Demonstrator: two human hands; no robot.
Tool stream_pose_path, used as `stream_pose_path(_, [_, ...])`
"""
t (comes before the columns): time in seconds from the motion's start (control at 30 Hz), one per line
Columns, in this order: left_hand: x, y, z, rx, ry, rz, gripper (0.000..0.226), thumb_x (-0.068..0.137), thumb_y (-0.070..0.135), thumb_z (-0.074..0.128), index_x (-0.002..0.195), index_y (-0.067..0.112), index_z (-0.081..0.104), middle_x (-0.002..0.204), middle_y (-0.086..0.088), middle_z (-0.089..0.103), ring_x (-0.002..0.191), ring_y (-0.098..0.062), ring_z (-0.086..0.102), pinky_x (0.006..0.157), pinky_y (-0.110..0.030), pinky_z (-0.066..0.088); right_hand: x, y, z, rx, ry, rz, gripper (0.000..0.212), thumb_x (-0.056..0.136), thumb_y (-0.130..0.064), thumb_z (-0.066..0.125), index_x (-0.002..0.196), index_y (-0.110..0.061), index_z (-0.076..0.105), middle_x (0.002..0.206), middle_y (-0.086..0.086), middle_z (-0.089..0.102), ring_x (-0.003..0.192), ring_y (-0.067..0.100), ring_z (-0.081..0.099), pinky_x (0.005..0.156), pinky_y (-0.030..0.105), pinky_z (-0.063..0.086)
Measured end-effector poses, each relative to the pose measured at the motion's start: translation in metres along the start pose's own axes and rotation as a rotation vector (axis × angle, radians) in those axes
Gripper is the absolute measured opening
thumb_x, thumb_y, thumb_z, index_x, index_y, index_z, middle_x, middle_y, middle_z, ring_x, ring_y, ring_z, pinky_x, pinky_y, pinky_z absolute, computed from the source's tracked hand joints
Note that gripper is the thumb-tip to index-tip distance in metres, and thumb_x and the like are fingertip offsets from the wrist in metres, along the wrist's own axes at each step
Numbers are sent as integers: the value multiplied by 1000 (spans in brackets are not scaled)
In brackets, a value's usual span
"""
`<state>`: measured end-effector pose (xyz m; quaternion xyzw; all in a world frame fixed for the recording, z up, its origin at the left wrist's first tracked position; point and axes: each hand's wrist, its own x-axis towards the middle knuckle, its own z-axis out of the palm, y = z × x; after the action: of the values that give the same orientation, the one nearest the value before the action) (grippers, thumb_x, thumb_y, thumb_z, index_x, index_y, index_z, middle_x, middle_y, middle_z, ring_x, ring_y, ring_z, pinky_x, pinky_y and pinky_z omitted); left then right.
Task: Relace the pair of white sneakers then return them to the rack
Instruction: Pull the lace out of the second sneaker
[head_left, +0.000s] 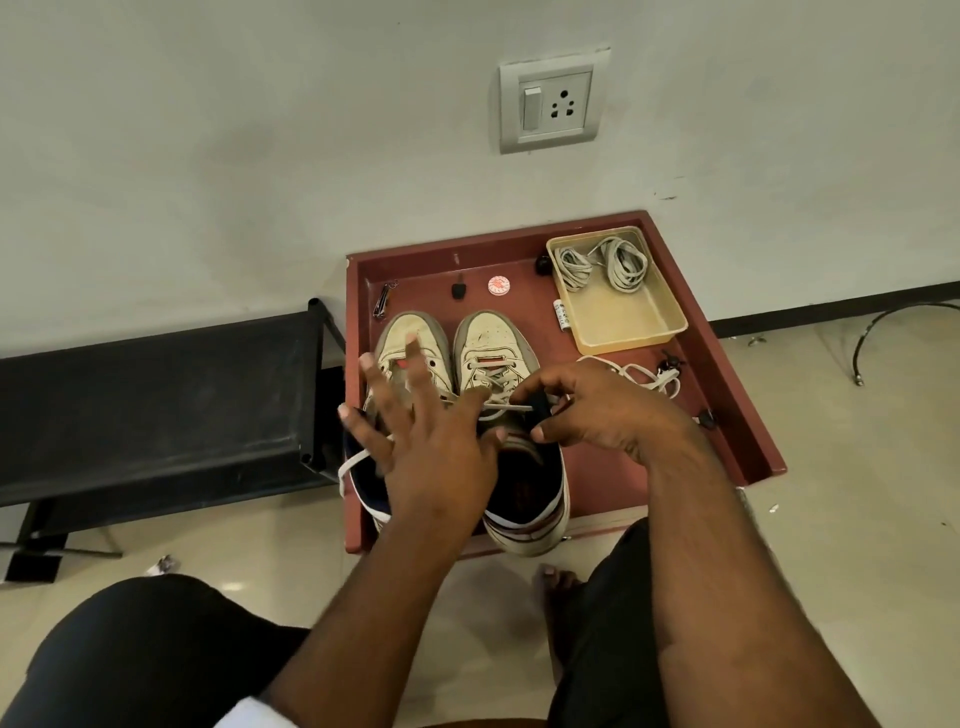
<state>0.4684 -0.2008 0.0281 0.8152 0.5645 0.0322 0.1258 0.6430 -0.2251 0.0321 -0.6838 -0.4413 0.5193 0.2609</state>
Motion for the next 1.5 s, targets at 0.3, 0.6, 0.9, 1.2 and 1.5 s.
stream_pose_path(0.3, [17,-26,-16,-747,479,-193,18,91,33,57,77,45,57,119,12,53,125,-20,48,113,-69,17,-2,-1,-3,15,-8,47,37,75,-5,79,102,-28,70,109,-1,61,92,15,60,60,23,49])
stream_pose_path(0.6, [19,-65,-24,-412,260,-324,62,94,40,59,149,33,31,163,4,15,152,-25,3,115,-60,-7,4,-4,11,-40,105,-45,29,69,-22,86,90,-35,70,113,-13,61,108,9,56,95,33,46])
stream_pose_path(0.9, [11,-38,-6,-140,45,115,26,89,55,58,106,38,65,156,9,26,150,-17,-7,112,-58,-16,25,-11,42,-485,238,-233,17,74,-26,80,78,-35,66,132,-10,54,126,16,46,105,44,36])
stream_pose_path(1.2, [35,-37,-14,-352,-62,102,13,77,38,72,72,27,67,156,11,32,151,-14,0,115,-56,-12,-1,15,18,320,651,-81,18,81,-6,73,76,-23,71,100,-10,69,93,11,62,85,36,49])
stream_pose_path(1.5, [35,-47,-19,-342,-46,115,10,79,40,72,74,32,71,156,14,31,150,-13,-3,111,-60,-15,13,20,58,-659,535,-404,28,77,-32,79,104,-38,72,151,-10,39,146,20,15,114,59,17])
